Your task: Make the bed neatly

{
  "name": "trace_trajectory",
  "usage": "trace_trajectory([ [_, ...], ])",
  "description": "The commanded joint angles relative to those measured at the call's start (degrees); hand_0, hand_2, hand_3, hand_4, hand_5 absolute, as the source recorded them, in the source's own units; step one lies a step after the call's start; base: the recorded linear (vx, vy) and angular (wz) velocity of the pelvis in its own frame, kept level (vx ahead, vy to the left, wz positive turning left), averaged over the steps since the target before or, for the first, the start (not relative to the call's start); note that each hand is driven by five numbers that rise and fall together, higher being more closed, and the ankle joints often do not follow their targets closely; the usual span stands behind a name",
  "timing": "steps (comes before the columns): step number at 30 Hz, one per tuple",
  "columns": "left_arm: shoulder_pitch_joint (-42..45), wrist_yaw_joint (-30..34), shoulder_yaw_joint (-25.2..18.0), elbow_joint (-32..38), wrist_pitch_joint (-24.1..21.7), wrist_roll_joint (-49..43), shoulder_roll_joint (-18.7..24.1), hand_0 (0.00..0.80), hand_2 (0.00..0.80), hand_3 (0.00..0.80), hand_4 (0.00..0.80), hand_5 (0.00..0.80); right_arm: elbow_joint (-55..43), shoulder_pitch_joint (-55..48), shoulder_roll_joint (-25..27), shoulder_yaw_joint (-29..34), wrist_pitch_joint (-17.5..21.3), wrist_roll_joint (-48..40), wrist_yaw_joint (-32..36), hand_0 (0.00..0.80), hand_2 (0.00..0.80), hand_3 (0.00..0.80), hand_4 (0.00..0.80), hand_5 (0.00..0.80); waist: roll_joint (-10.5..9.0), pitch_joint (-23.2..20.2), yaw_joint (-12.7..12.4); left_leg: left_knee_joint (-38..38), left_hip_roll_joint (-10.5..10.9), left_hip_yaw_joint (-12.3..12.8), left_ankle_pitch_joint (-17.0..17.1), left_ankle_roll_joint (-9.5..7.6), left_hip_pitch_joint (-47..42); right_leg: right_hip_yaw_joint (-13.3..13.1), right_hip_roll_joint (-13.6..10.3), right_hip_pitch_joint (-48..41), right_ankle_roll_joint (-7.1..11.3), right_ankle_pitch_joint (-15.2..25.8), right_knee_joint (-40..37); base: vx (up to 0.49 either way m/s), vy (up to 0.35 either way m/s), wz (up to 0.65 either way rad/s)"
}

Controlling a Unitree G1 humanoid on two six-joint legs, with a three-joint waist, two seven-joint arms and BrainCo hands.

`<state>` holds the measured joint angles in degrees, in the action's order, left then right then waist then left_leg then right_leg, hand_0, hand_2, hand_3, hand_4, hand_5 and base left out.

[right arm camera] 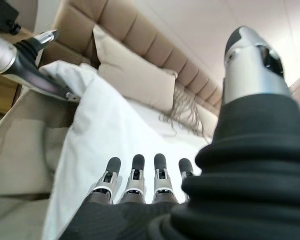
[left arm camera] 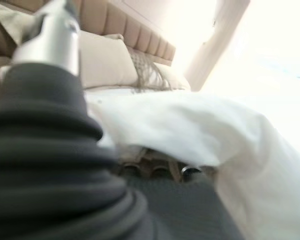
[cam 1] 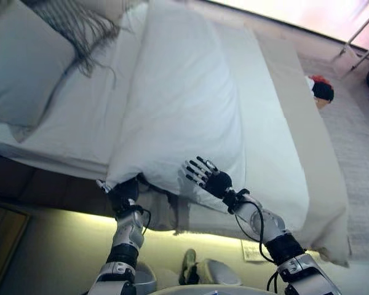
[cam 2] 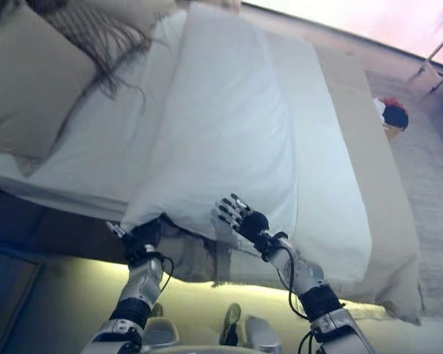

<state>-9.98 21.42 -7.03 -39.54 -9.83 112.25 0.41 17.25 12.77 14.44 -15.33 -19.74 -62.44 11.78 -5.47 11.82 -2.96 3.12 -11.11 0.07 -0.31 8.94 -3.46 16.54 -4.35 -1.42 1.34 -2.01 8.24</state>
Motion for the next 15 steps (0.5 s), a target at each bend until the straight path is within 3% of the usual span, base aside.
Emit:
trace_trajectory([
  [1,0.66,4.08,-7.08,2.07,-0.44,0.75,5.87,0.0,0.0,0.0,0.0,0.0,-2.15,-1.89,0.03,5.68,0.35,0.9,-0.21,0.0,0.0,0.0,0.0,0.0,-1.87,-4.88,-3.73,-0.73,1.0,-0.28,3.27,-2.27,-0.61,-0.79,-4.81,-5.8,3.53,0.8,-3.47,0.072,0.076,0.03],
  [15,5.9,4.24,-15.76,-4.49,2.6,0.75,12.11,0.0,0.0,0.0,0.0,0.0,2.2,-1.76,4.45,12.21,-2.36,1.39,2.23,0.0,0.0,0.0,0.0,0.0,2.35,-8.19,-4.48,-3.62,2.29,-0.72,4.37,-2.01,-2.33,0.53,-6.14,-7.86,3.88,1.32,-6.22,0.028,0.06,0.04],
])
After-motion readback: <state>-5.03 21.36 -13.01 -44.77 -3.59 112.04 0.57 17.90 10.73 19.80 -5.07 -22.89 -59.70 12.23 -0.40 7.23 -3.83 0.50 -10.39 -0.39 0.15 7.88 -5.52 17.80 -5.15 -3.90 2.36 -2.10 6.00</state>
